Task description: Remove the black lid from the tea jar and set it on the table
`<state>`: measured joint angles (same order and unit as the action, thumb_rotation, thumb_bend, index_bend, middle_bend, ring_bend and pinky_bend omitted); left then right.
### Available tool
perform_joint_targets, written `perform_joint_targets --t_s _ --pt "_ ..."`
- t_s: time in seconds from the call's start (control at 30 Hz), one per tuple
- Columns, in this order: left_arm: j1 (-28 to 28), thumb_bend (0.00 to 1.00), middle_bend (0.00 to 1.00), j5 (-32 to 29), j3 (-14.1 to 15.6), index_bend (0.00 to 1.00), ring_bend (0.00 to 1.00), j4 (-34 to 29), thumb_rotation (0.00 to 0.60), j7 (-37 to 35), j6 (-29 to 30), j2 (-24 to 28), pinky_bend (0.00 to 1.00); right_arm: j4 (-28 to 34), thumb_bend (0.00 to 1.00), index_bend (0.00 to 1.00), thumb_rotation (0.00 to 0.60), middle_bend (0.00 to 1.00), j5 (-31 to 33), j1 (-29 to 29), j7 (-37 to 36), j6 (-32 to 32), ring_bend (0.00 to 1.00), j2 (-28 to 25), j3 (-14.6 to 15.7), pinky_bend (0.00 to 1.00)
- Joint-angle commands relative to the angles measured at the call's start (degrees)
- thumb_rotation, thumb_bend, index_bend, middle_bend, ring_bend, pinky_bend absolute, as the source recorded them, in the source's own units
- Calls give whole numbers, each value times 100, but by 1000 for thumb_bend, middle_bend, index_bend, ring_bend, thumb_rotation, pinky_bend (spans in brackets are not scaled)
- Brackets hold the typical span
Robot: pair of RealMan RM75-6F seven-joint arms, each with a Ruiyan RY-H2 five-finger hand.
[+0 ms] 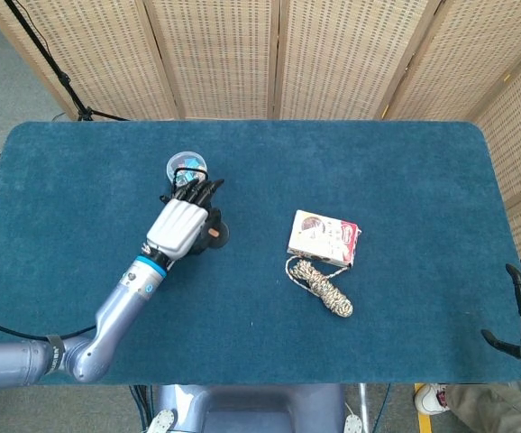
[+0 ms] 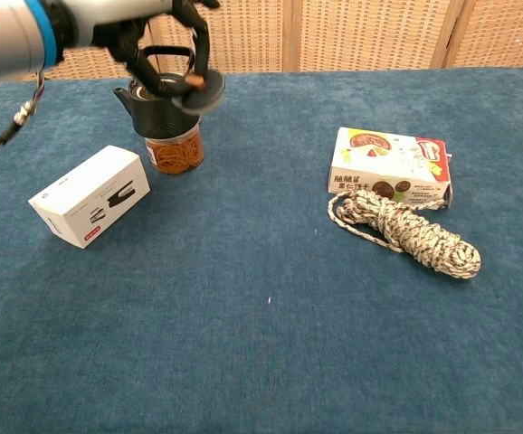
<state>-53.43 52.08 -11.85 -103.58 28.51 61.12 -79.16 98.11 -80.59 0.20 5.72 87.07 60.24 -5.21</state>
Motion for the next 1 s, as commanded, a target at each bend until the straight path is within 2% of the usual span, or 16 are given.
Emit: perform_joint_targets --t_s 0.03,0.2,0.33,0.7,1.0 --pt "143 405 0 276 218 653 0 -133 600 -74 37 -80 0 0 0 0 600 0 -7 0 -3 -4 0 -5 5 0" --pt "227 404 0 328 484 652 0 -34 600 48 18 -384 0 2 0 0 600 0 -16 6 1 -30 0 -4 20 0" --pt "210 404 0 286 579 653 0 196 600 141 -87 -659 0 3 0 0 600 0 2 9 -5 -42 0 -7 15 0" --pt "162 405 0 175 703 652 0 915 600 447 -232 -1370 0 -9 0 0 600 0 96 37 -19 -118 0 -15 -11 0" --pt "217 407 0 58 699 653 0 1546 600 360 -410 -1730 0 -15 0 0 600 0 125 44 -38 -151 0 -27 -11 0"
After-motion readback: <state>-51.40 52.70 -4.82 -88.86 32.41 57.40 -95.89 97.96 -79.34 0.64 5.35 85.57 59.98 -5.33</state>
